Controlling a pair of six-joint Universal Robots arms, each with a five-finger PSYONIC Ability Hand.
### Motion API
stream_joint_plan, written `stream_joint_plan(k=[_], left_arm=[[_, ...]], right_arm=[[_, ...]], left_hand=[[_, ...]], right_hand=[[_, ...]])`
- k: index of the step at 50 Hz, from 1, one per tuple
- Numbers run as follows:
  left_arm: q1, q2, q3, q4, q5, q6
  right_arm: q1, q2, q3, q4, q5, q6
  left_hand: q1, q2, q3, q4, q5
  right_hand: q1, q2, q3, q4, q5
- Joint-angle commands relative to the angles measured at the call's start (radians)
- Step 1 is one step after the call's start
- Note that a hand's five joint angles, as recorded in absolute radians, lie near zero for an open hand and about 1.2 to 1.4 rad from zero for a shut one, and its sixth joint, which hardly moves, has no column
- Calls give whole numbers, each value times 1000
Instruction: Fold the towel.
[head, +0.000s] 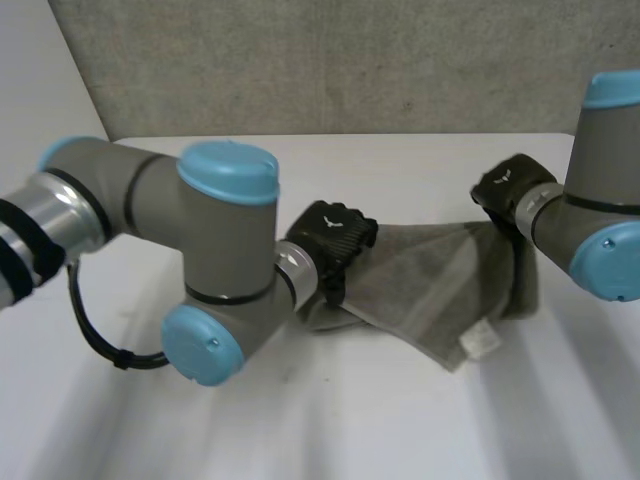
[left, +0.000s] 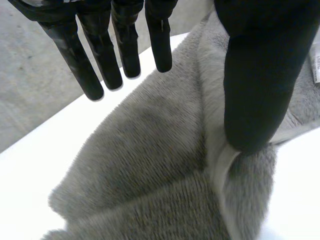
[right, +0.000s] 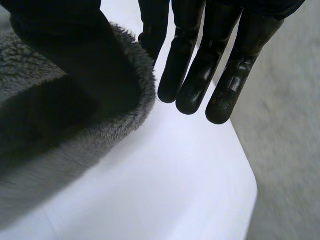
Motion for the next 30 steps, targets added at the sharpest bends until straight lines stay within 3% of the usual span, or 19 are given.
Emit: stream_joint_plan(k=[1, 10, 15, 24, 30], left_arm=[[-28, 18, 0, 35, -6, -84], [83, 129, -70, 32, -9, -101], [189, 178, -191, 35, 6, -90], [298, 160, -257, 35, 21, -89], [330, 91, -266, 41, 135, -90]], right_arm=[[-37, 19, 61, -138, 71, 2], [-28, -140, 207, -185, 11, 297], [-34, -276, 408, -216, -138, 479], [23, -383, 645, -291, -235, 591], [110, -380, 719, -382, -245, 638]], left_hand=[[-310, -309, -310, -325, -323], [-307, -306, -307, -322, -321], [-281, -279, -281, -295, -294], [-248, -247, -249, -263, -262], [-245, -244, -246, -260, -259]], right_hand=[[-628, -833, -840, -843, -817], [-688, -893, -900, -903, -877], [-644, -849, -856, -859, -833], [-603, -808, -815, -818, -792], [-556, -761, -768, -771, -745]])
